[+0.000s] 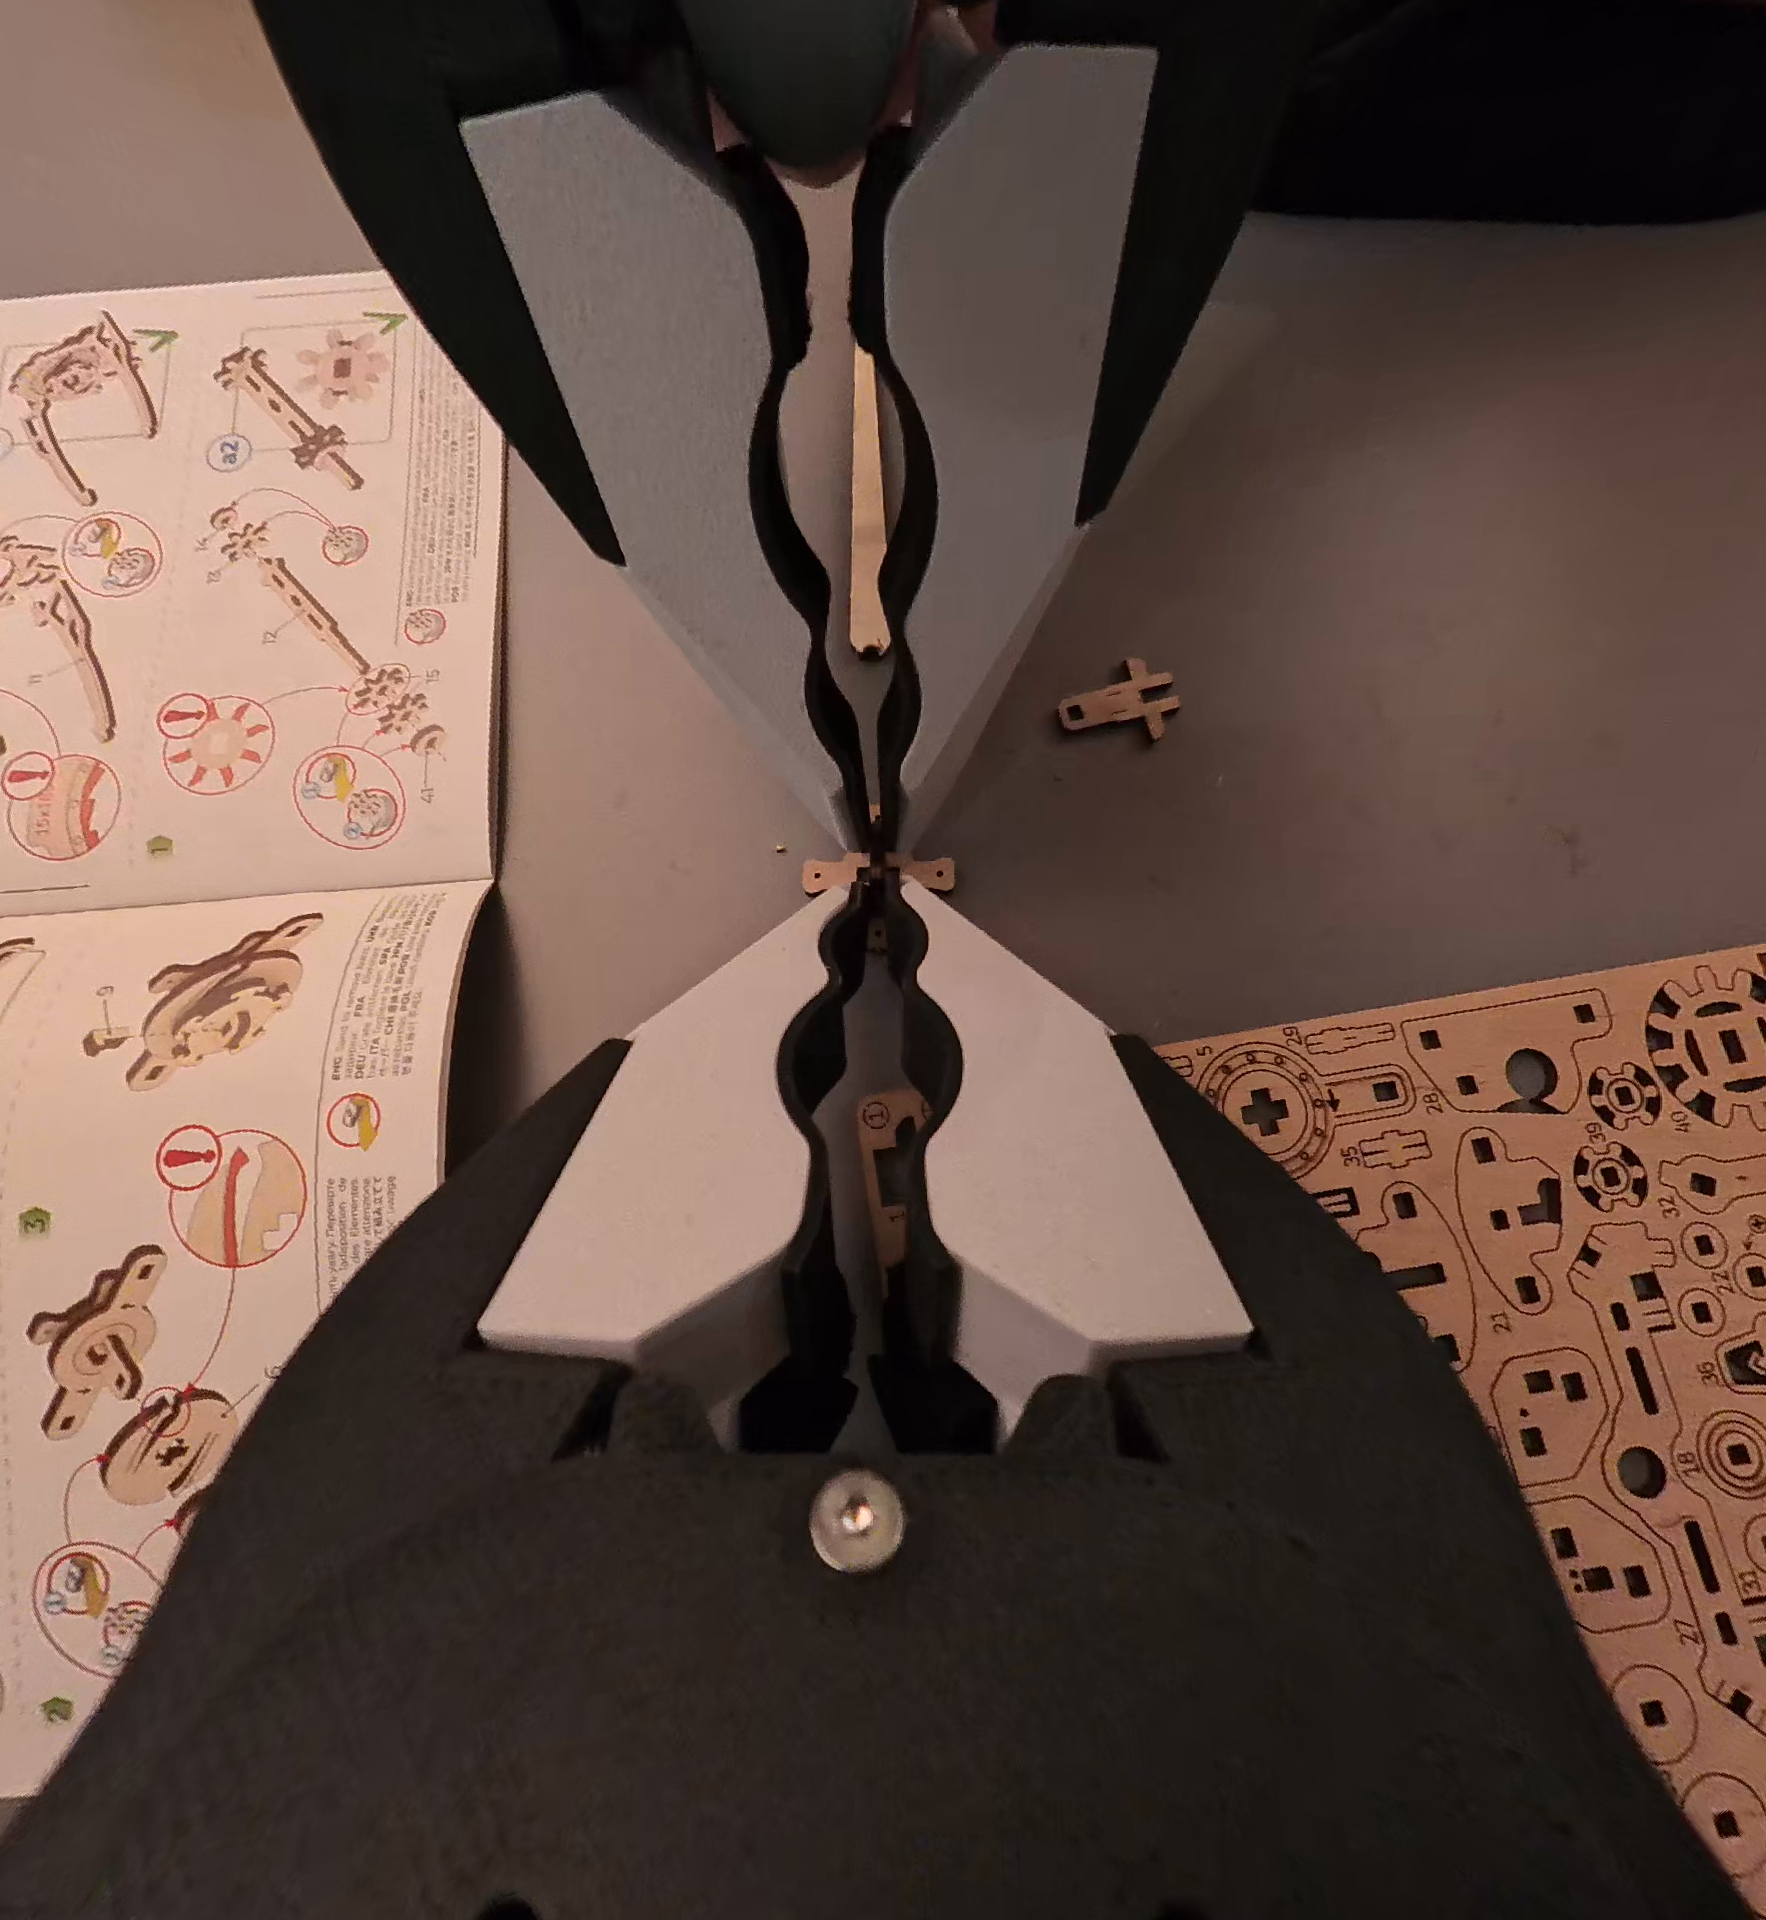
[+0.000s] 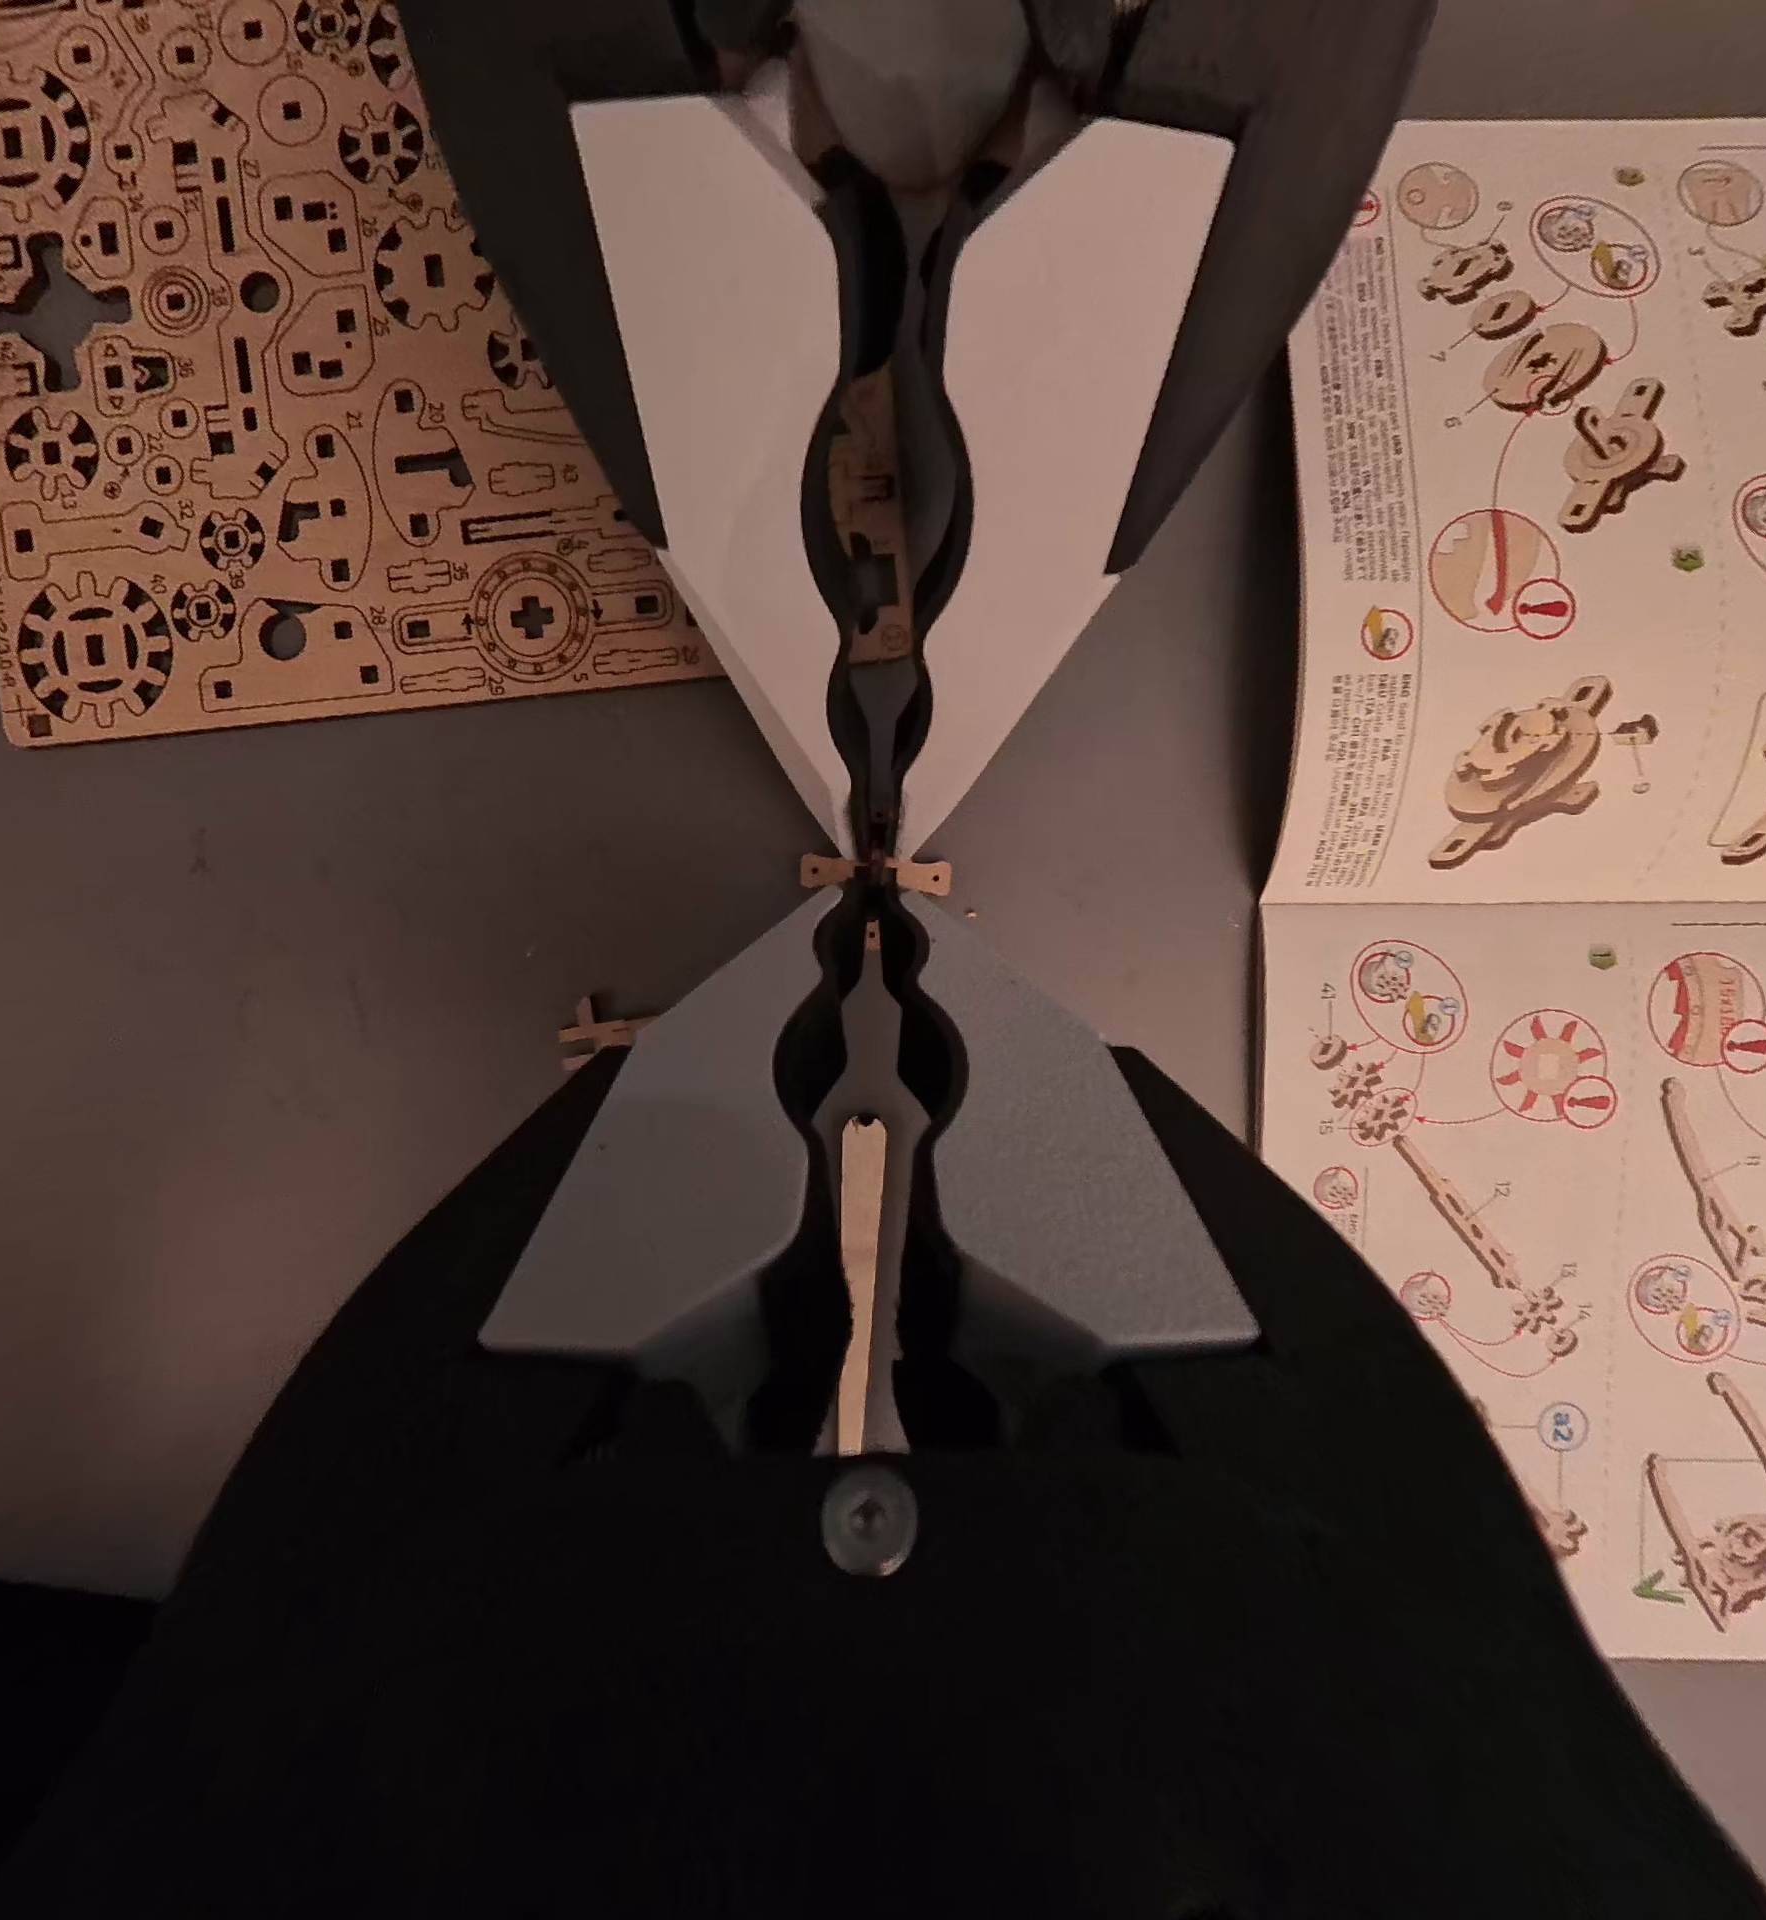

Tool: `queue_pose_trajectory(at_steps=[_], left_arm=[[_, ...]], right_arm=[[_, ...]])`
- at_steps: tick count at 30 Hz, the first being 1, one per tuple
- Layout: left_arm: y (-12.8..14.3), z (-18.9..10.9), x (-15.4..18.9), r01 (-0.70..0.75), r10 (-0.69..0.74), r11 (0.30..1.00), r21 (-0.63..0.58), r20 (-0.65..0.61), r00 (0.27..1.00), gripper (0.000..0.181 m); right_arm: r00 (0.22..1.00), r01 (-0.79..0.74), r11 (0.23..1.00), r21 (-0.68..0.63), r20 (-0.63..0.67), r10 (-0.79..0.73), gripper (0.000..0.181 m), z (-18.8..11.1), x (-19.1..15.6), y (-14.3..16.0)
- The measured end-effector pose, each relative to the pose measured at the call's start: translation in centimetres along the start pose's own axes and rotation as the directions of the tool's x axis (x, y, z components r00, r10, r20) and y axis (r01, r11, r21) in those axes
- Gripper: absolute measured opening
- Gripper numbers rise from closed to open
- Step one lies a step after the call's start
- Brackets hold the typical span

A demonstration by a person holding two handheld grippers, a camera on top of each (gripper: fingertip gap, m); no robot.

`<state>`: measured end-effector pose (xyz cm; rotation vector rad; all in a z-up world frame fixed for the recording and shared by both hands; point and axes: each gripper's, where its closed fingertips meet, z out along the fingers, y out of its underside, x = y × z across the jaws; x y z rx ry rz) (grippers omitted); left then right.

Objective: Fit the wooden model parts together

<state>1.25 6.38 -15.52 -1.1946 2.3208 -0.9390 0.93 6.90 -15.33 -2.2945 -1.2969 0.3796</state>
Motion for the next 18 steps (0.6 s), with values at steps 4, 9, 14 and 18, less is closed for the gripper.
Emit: queue_pose_trajectory(at_steps=[4,9,14,18], left_arm=[[0.0,0.0,0.0,0.000,0.000,1.000,-0.005,0.006,1.000,0.001],[0.0,0.0,0.0,0.046,-0.046,0.999,0.019,-0.015,0.999,0.004],[-0.6,-1.7,-0.3,0.058,-0.057,0.996,0.063,-0.021,0.998,0.013],[-1.1,-3.0,-1.2,0.080,-0.082,0.990,0.112,0.011,0.997,0.008]], right_arm=[[1.000,-0.014,1.000,-0.004,0.009,0.014,0.001,0.0,0.0,0.0],[0.999,-0.033,0.999,0.014,0.012,0.032,0.002,-0.1,0.1,0.0],[0.997,-0.033,0.999,0.037,-0.067,0.035,0.020,-3.0,0.4,-0.3],[0.993,-0.108,0.994,0.022,-0.050,0.109,0.019,-3.7,-1.6,0.4]])
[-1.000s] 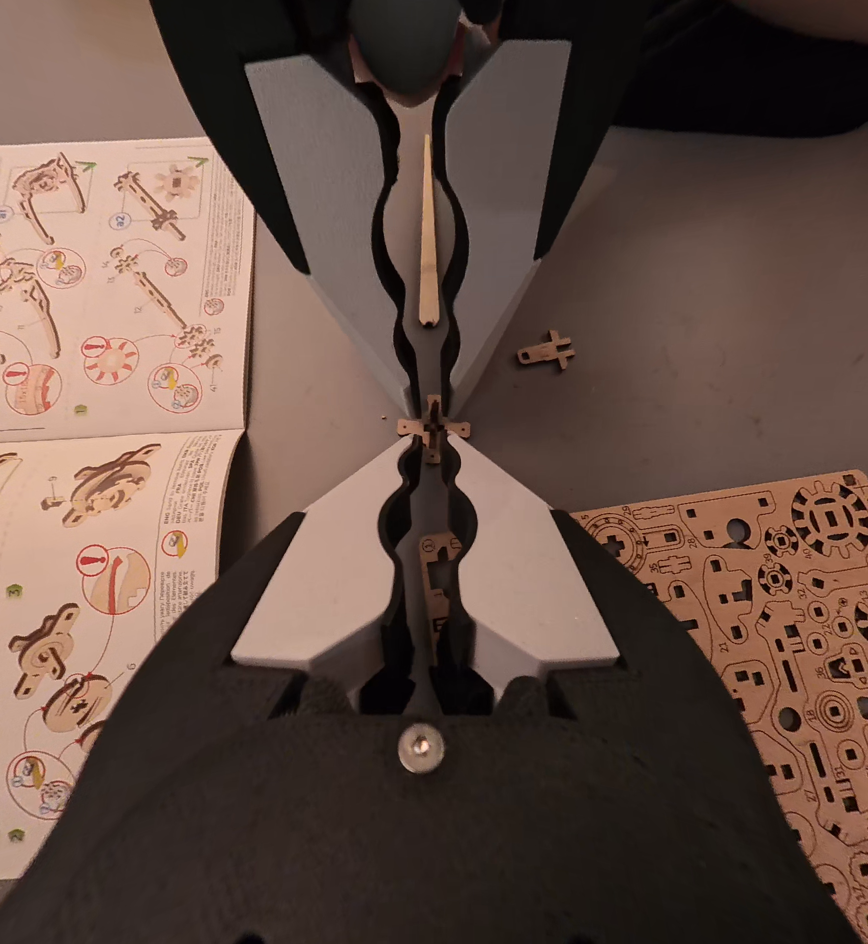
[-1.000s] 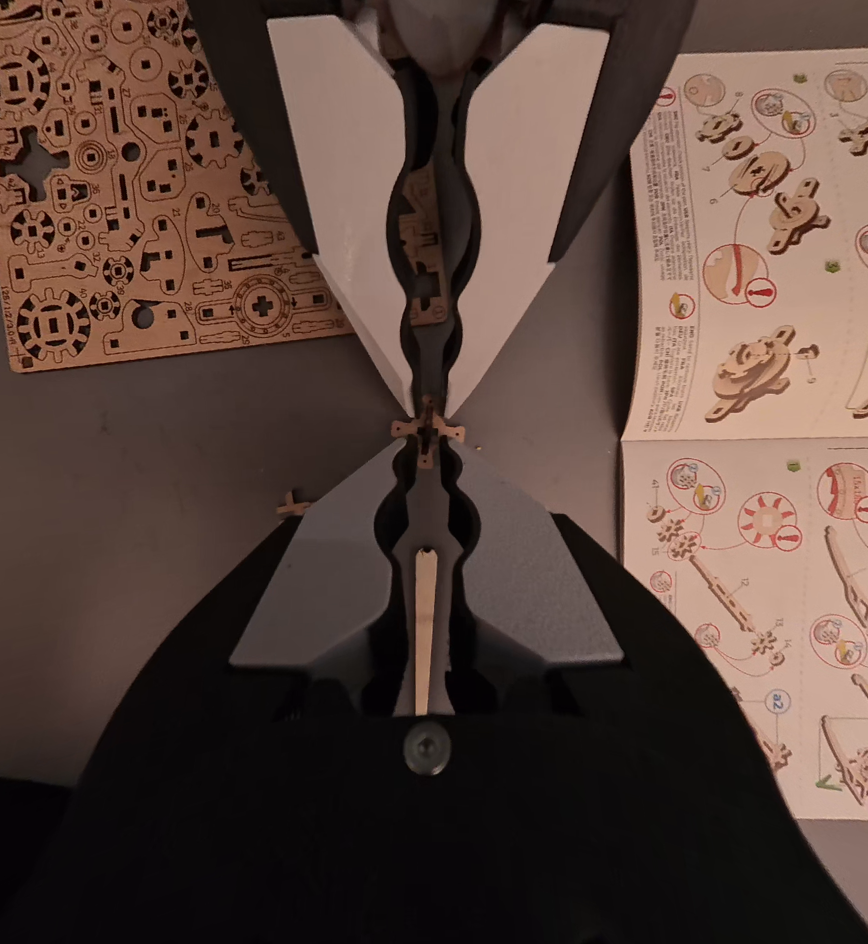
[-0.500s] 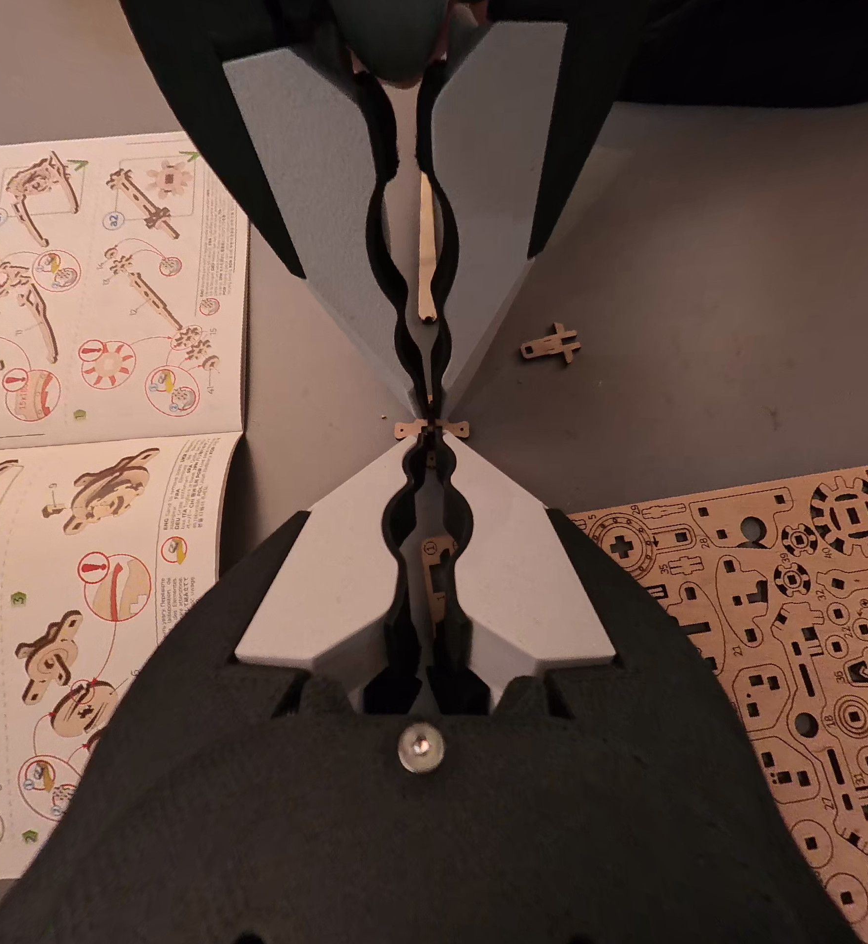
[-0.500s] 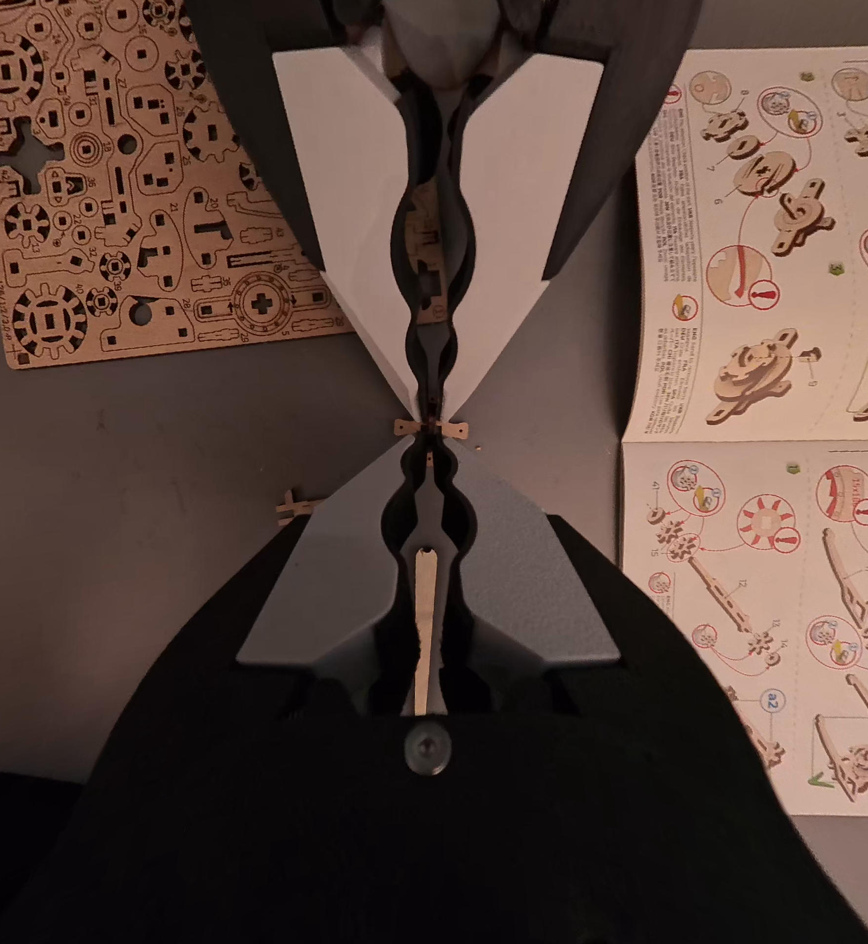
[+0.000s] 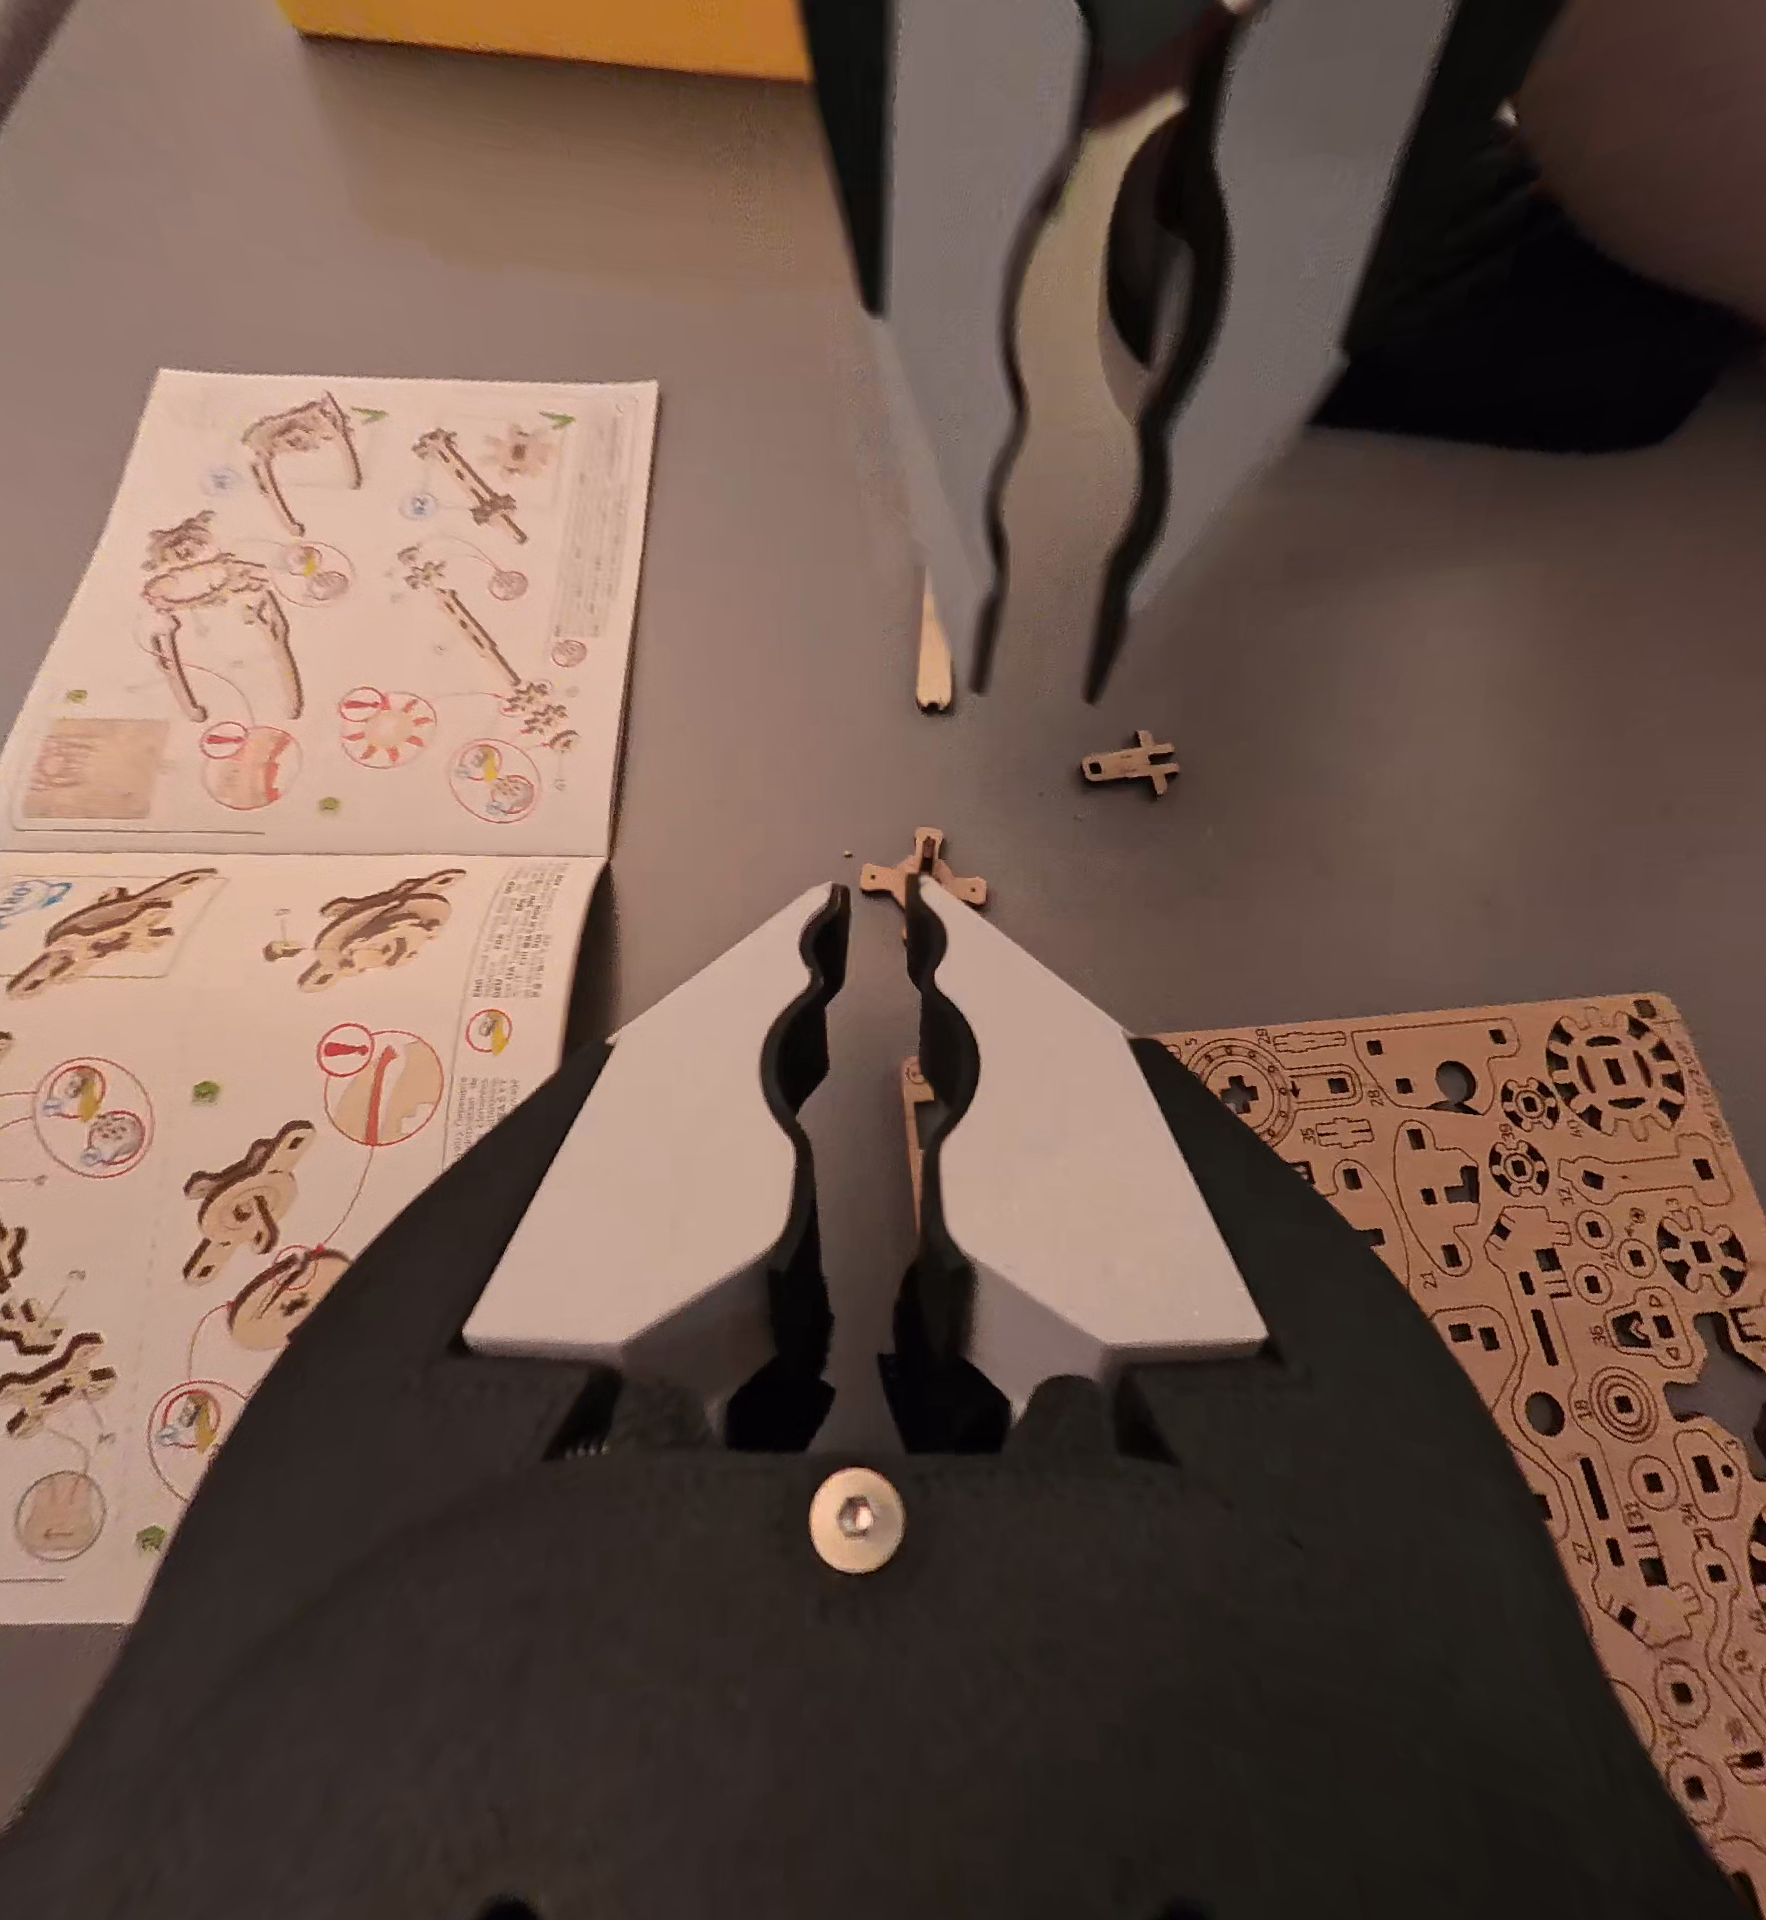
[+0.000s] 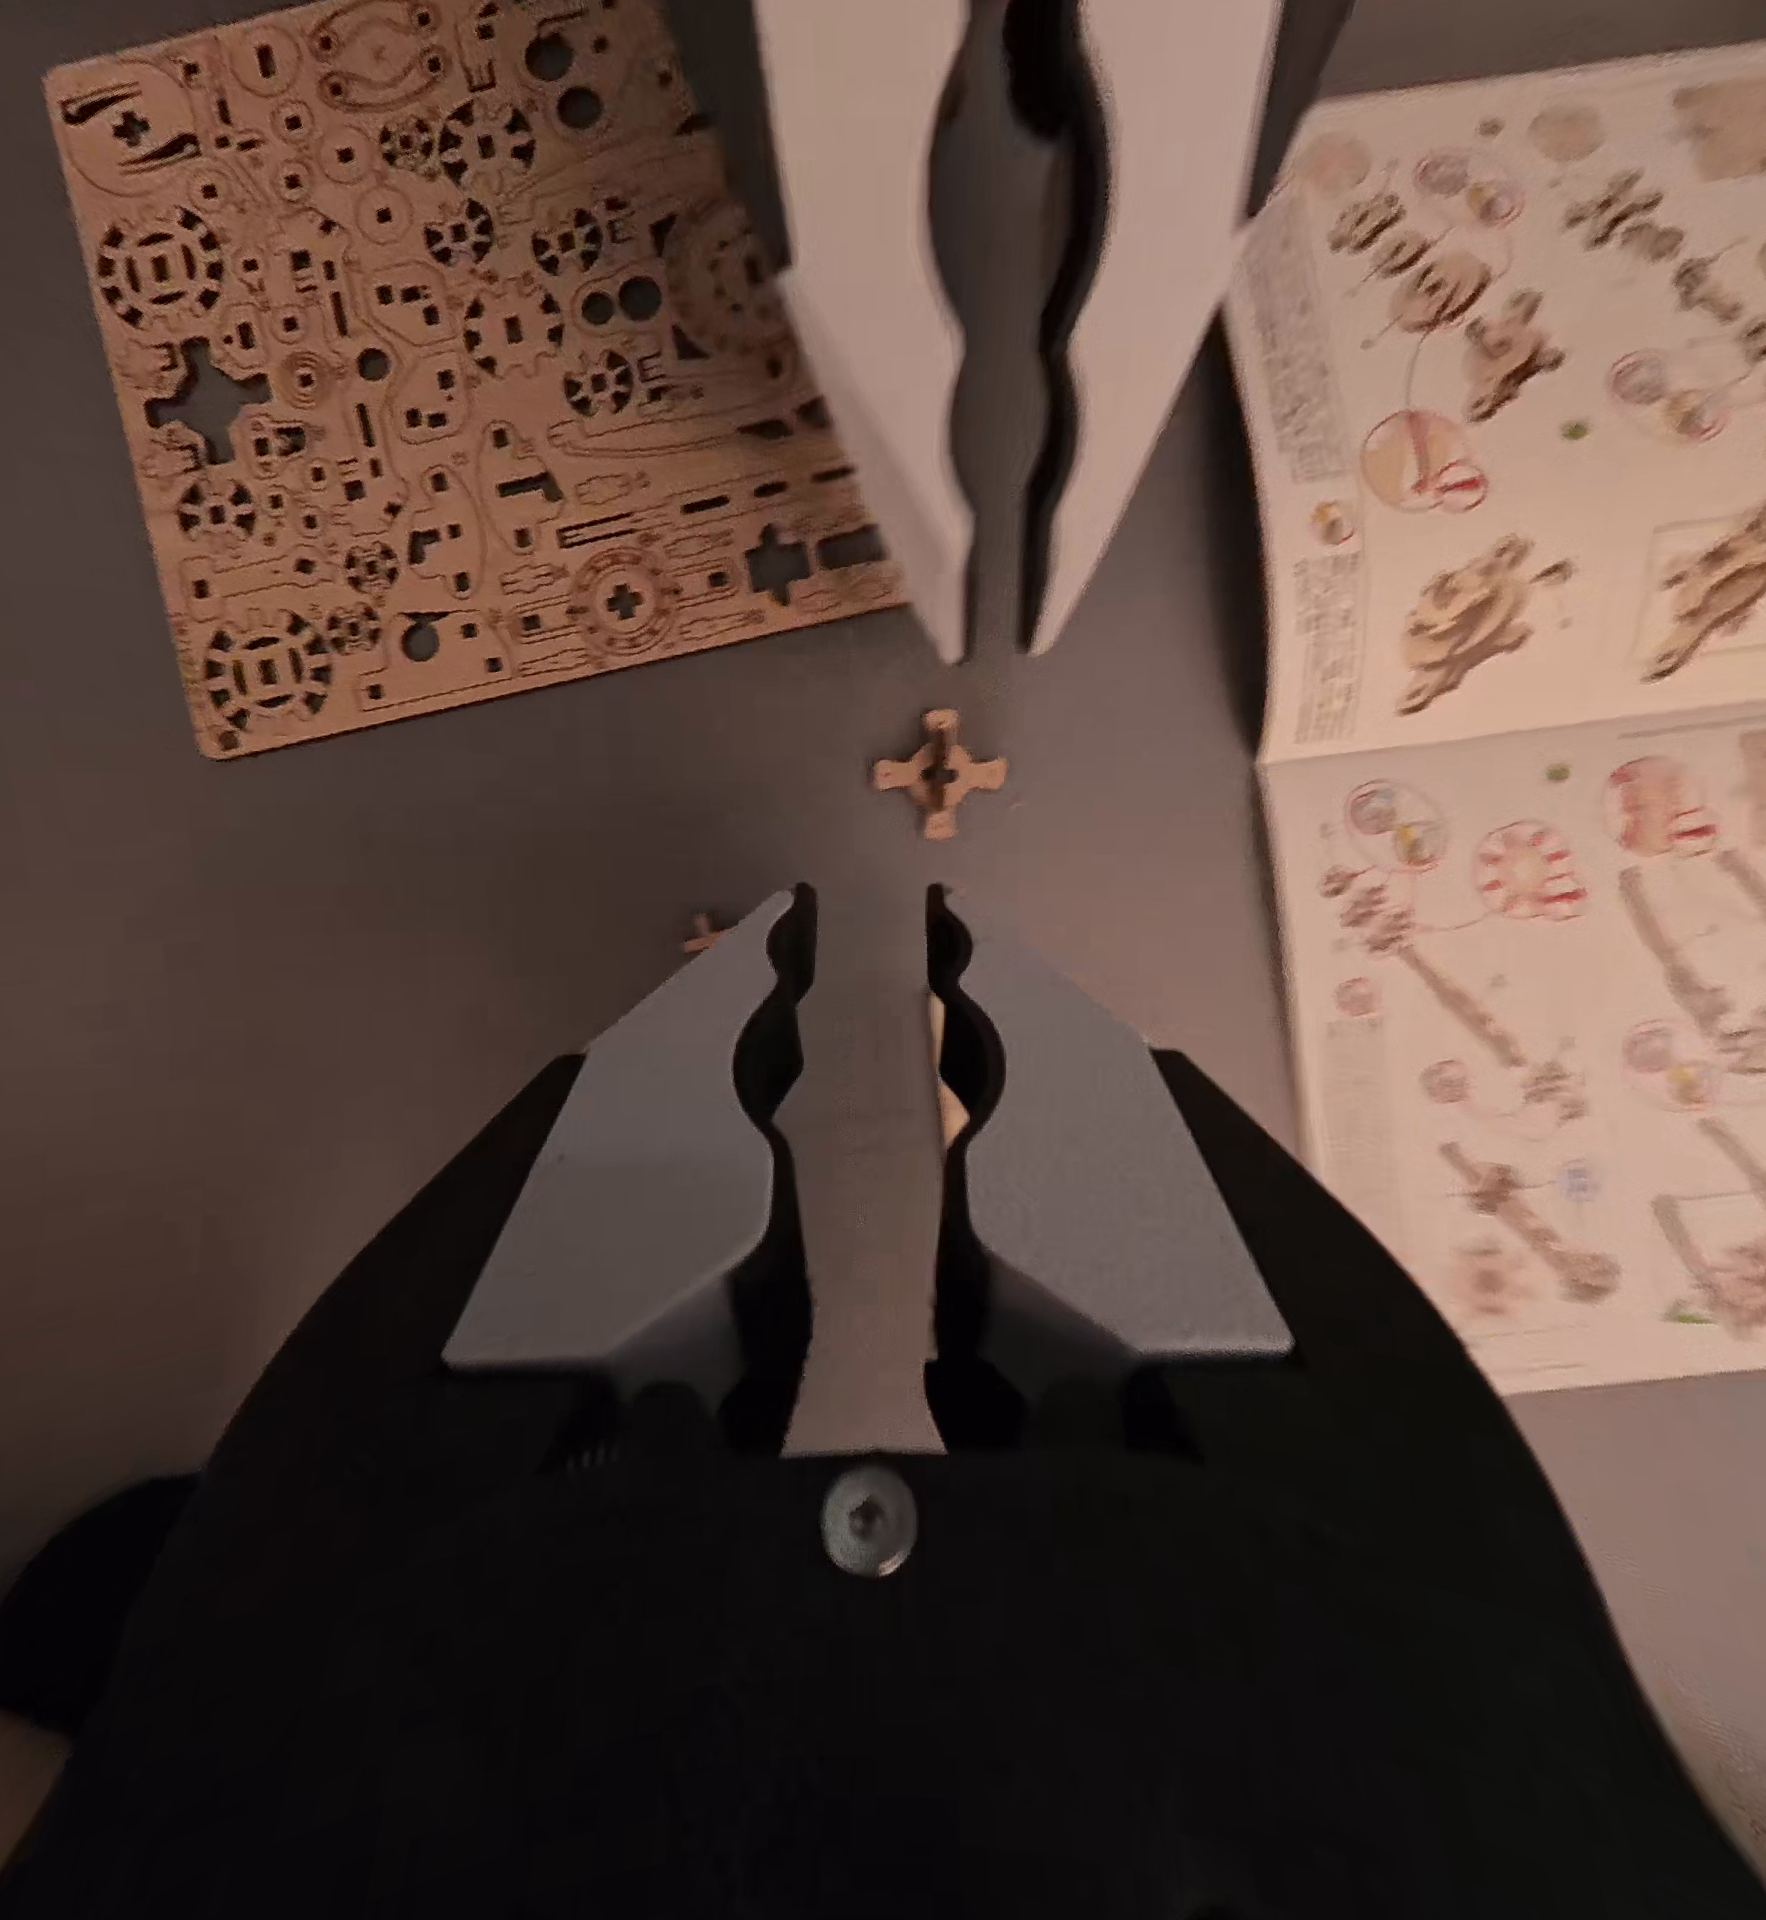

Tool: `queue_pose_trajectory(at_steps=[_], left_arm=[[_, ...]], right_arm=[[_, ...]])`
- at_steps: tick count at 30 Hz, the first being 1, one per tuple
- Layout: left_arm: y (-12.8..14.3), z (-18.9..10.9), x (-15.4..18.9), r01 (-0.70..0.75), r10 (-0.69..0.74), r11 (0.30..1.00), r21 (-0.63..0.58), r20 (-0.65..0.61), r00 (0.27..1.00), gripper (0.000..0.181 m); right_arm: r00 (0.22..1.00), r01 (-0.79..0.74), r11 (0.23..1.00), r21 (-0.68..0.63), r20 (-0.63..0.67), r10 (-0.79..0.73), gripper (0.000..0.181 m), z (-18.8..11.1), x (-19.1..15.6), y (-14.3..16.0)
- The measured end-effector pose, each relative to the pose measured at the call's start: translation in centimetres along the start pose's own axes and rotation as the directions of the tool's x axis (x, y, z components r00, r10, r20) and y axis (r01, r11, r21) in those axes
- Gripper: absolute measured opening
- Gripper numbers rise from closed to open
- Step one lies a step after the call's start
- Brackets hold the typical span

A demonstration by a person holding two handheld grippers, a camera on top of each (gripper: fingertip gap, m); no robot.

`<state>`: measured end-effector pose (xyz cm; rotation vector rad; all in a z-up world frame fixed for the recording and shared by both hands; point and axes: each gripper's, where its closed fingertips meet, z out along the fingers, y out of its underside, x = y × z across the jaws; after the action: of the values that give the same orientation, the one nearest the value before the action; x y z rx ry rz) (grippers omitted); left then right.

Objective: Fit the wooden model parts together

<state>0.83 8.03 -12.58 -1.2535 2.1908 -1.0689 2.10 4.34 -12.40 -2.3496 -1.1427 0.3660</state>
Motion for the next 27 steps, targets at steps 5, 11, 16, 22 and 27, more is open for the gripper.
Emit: queue_pose_trajectory(at_steps=[5,11,16,22,27], left_arm=[[-0.2,-0.2,0.0,-0.018,0.018,1.000,-0.001,0.005,1.000,0.008],[-0.1,-0.1,0.4,-0.057,0.057,0.998,-0.022,0.011,0.998,0.009],[-0.1,-0.3,0.2,-0.059,0.059,0.998,-0.018,0.014,0.998,0.009],[-0.4,-0.5,0.0,-0.037,0.037,0.999,0.004,0.011,0.999,0.009],[-1.5,-0.7,1.0,0.082,-0.076,0.995,0.065,-0.093,0.993,0.026]], right_arm=[[0.998,-0.019,0.998,-0.058,-0.055,0.016,0.020,2.1,-3.4,3.0],[0.997,0.015,0.999,0.047,-0.074,-0.011,0.029,2.1,-3.2,2.6],[0.999,0.041,0.998,0.052,0.033,-0.043,0.034,2.6,-3.2,2.0],[0.994,0.107,0.994,0.004,0.008,-0.107,0.023,2.9,-2.9,2.2],[0.956,0.241,0.963,0.121,-0.198,-0.215,0.023,1.5,-2.4,-0.5]])
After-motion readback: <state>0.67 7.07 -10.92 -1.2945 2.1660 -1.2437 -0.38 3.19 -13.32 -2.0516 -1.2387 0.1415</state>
